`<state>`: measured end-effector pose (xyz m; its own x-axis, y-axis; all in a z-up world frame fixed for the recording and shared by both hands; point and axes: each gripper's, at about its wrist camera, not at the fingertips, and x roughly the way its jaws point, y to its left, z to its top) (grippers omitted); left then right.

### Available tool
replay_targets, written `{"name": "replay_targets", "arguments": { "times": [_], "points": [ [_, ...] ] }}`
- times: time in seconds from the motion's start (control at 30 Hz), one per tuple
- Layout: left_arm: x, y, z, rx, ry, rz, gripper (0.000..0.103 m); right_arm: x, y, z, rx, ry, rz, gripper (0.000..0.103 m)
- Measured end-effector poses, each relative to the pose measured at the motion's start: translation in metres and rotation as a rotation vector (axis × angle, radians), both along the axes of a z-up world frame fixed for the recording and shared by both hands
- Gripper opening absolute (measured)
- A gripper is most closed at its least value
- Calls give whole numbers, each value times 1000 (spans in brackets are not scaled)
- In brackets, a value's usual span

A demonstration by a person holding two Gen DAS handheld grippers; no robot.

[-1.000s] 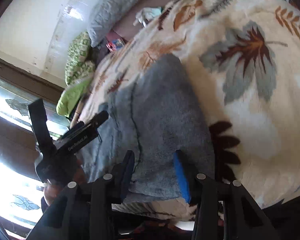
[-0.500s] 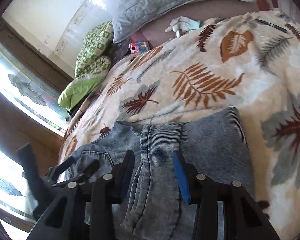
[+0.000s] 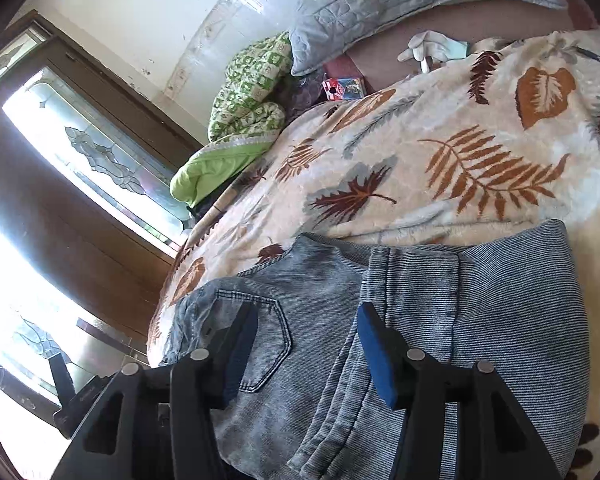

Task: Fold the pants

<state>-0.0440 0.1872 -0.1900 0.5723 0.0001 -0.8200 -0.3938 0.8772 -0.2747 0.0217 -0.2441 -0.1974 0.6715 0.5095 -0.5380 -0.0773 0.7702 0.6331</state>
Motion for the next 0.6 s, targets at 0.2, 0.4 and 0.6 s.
{"name": "replay_targets", "arguments": {
  "times": [0.2, 0.4, 0.6],
  "points": [
    [4, -9, -38, -250, 106, 4, 103, -6, 6, 5, -30, -22, 10, 56],
    [14, -11, -66, -465, 117, 67, 103, -7, 9, 4, -37, -26, 22, 56],
    [23, -14, -84, -572, 120, 51, 101, -8, 9, 4, -53, -32, 19, 56]
  ]
}}
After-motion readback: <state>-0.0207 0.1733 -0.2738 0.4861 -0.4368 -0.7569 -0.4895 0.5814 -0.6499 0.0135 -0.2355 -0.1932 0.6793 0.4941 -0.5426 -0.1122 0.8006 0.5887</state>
